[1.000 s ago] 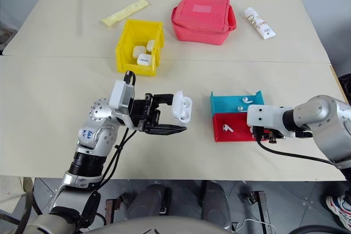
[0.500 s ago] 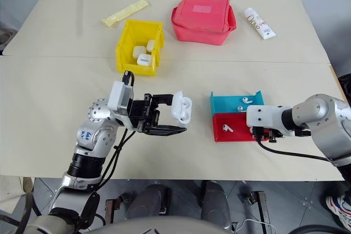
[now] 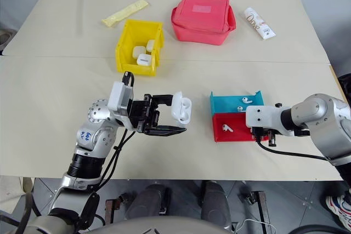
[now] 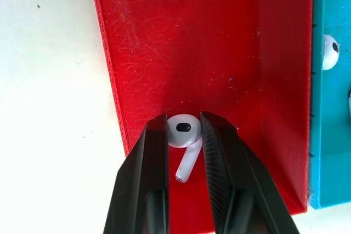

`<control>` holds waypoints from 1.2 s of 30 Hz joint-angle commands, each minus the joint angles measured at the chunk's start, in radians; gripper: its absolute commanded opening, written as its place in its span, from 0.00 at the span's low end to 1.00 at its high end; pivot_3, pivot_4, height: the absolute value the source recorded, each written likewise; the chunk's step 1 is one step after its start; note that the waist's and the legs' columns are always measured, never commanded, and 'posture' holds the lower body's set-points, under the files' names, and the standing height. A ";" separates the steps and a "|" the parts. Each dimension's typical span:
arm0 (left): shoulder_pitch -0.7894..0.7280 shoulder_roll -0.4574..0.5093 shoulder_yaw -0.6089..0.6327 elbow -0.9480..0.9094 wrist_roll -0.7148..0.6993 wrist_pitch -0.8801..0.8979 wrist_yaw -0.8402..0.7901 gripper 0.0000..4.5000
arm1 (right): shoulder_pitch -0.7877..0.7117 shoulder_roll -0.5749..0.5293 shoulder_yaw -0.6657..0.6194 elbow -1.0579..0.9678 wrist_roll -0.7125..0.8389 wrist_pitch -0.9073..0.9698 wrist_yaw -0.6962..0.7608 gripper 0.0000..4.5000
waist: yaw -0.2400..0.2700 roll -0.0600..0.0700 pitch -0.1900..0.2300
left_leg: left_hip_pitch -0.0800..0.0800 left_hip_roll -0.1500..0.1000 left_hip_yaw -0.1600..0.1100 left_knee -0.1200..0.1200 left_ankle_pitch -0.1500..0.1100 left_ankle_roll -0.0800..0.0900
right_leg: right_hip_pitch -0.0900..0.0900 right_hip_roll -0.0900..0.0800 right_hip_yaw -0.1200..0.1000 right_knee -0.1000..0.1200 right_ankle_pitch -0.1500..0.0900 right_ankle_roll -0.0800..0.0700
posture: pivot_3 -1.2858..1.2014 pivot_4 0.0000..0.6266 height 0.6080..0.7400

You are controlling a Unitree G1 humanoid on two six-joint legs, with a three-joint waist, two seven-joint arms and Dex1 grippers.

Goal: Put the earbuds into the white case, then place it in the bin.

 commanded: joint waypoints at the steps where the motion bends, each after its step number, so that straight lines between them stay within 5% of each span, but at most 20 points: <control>1: 0.002 -0.002 -0.002 -0.022 -0.024 -0.010 0.005 0.61 | 0.006 0.014 -0.040 -0.002 0.014 0.009 -0.012 0.10 | 0.000 0.000 0.000 | 0.000 0.000 0.000 0.000 0.000 0.000 | 0.000 0.000 0.000 0.000 0.000 0.000 | 0.52 0.24 1.00; 10: -0.069 -0.045 0.041 0.125 -0.042 -0.062 -0.025 0.61 | 0.078 0.234 -0.546 -0.290 0.527 0.172 -0.102 0.10 | 0.008 0.001 0.000 | -0.001 0.000 -0.001 0.000 0.000 -0.001 | 0.000 0.000 -0.001 0.000 0.000 0.000 | 0.52 0.24 1.00; 14: -0.113 -0.066 0.041 0.226 -0.026 -0.140 -0.081 0.61 | 0.041 0.368 -0.640 -0.337 0.750 0.218 -0.197 0.10 | 0.007 0.000 0.000 | 0.000 0.000 -0.001 0.000 0.000 -0.001 | 0.001 0.000 -0.001 0.000 0.001 0.000 | 0.52 0.24 1.00; 24: -0.202 -0.125 0.056 0.404 -0.022 -0.310 -0.182 0.61 | -0.048 0.520 -0.527 -0.335 0.849 0.218 -0.360 0.10 | 0.001 0.002 -0.001 | -0.001 0.000 0.001 0.000 0.001 0.000 | -0.001 0.001 -0.002 0.000 0.001 -0.001 | 0.52 0.24 1.00; 36: -0.226 -0.095 0.035 0.389 -0.008 -0.225 -0.192 0.61 | -0.032 0.594 -0.462 -0.386 0.914 0.197 -0.422 0.10 | 0.001 0.002 -0.001 | -0.001 0.000 0.001 0.000 0.001 0.001 | -0.001 0.001 -0.003 0.001 0.001 -0.001 | 0.52 0.24 1.00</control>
